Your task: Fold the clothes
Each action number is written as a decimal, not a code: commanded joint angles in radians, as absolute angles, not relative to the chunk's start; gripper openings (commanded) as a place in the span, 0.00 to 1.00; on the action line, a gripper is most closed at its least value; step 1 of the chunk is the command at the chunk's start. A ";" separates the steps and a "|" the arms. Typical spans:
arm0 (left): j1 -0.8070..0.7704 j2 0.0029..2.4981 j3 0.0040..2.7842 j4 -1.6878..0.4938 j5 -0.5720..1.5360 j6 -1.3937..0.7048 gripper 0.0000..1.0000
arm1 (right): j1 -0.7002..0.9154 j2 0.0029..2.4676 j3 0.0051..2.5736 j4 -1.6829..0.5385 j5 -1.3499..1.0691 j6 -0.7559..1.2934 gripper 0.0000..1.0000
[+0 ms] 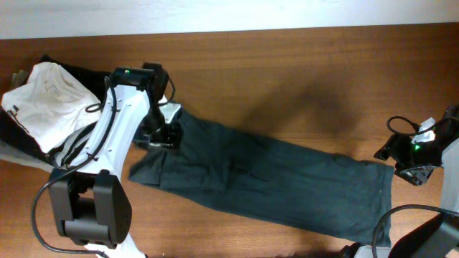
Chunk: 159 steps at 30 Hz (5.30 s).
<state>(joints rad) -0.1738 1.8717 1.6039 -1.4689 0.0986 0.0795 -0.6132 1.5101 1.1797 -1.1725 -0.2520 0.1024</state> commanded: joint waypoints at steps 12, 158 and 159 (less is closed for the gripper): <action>-0.121 2.092 1.610 -0.874 0.061 0.129 0.53 | -0.615 1.512 1.176 -1.171 -0.258 0.106 0.69; 0.113 2.216 1.752 -0.914 0.419 0.174 0.00 | -0.756 1.839 1.213 -0.846 -0.183 0.217 0.05; 0.113 2.216 1.752 -0.915 0.419 0.174 0.00 | -0.756 1.839 1.213 -0.844 -0.184 0.218 0.07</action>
